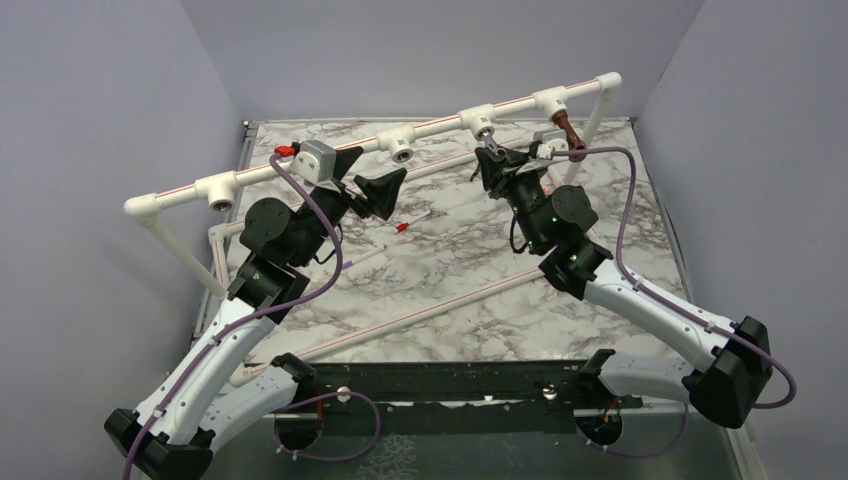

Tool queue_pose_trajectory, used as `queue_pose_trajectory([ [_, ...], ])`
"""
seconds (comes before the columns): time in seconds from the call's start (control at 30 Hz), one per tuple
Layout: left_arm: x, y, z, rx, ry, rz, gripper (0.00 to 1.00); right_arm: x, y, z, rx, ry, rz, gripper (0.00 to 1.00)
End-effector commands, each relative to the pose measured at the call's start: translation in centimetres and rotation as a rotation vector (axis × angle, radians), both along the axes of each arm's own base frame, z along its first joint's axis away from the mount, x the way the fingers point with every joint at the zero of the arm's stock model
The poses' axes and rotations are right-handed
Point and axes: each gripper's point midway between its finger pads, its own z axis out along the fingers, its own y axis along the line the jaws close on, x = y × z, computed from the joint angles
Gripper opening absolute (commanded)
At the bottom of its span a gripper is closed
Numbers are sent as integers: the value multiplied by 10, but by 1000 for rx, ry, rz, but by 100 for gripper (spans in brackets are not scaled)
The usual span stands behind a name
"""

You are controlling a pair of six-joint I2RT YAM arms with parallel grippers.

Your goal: Install the water faucets

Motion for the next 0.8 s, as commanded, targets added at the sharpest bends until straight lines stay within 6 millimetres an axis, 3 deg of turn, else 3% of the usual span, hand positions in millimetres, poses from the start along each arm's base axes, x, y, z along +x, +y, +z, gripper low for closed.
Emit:
queue_pose_trajectory([
  [0.0, -3, -2, 3, -13, -14, -13, 96, -15, -7, 28, 453, 94, 48, 1],
  [0.47, -5, -2, 4, -15, -18, -14, 96, -19, -18, 25, 1139, 335, 92, 0],
  [0.77, -6, -1, 6, -16, -23, -11, 96, -18, -25, 12, 1475, 434, 104, 1],
])
